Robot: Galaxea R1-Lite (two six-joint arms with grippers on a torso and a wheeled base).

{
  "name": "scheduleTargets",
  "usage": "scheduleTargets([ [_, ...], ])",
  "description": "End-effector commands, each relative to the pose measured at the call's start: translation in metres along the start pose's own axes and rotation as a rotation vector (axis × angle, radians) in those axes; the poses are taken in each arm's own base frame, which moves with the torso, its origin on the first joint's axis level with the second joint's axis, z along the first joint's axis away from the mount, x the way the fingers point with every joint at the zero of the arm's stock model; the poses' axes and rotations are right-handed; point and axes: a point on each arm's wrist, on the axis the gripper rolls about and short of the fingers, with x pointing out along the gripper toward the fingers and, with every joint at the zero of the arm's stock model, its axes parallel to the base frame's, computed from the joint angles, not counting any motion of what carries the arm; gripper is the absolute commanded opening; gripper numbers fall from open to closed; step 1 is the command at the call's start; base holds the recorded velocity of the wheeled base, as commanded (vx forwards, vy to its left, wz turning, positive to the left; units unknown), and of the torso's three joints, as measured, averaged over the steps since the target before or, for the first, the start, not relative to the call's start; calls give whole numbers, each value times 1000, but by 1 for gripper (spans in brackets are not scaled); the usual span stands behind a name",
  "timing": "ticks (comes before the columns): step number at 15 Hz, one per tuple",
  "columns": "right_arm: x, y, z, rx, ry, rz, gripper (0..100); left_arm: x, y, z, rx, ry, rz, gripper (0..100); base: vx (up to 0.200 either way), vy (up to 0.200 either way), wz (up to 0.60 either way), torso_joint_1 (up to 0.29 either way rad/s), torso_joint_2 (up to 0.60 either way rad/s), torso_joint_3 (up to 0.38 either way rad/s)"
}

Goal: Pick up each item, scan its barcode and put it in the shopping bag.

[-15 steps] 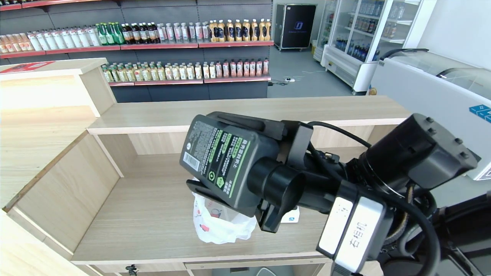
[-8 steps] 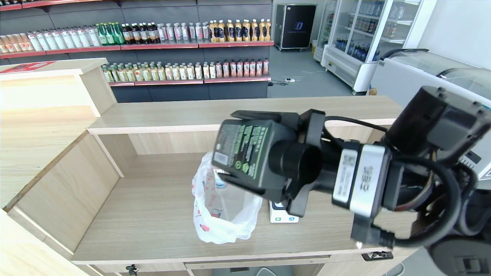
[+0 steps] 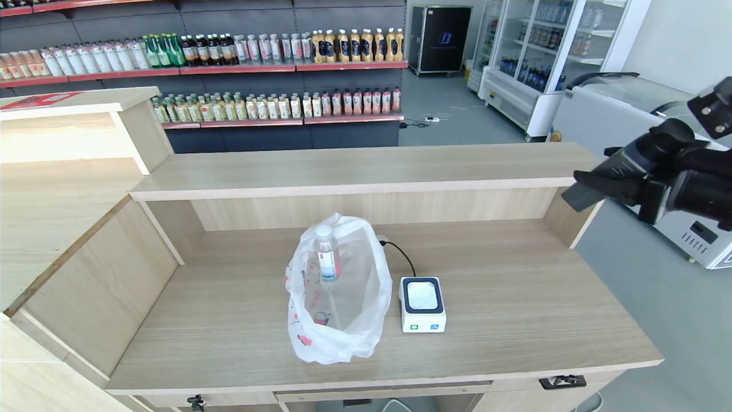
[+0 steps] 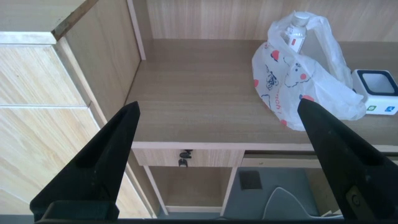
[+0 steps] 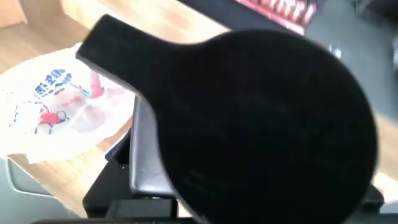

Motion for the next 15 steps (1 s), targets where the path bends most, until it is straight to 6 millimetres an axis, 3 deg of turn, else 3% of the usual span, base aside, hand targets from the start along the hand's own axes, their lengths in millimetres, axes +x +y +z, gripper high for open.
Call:
scheduleTargets([
  [1, -26, -15, -15, 184, 128, -208, 0, 0, 0, 0, 0, 0, 0, 100, 0, 0, 0, 0, 0, 0],
  [5, -25, -7, -36, 535, 241, -368, 0, 0, 0, 0, 0, 0, 0, 100, 0, 0, 0, 0, 0, 0],
  [9, -22, 13, -52, 523, 483, -634, 0, 0, 0, 0, 0, 0, 2, 100, 0, 0, 0, 0, 0, 0],
  [13, -15, 35, -45, 557, 488, -612, 0, 0, 0, 0, 0, 0, 0, 100, 0, 0, 0, 0, 0, 0],
  [15, -11, 42, -37, 599, 447, -575, 0, 0, 0, 0, 0, 0, 0, 100, 0, 0, 600, 5, 7, 5],
])
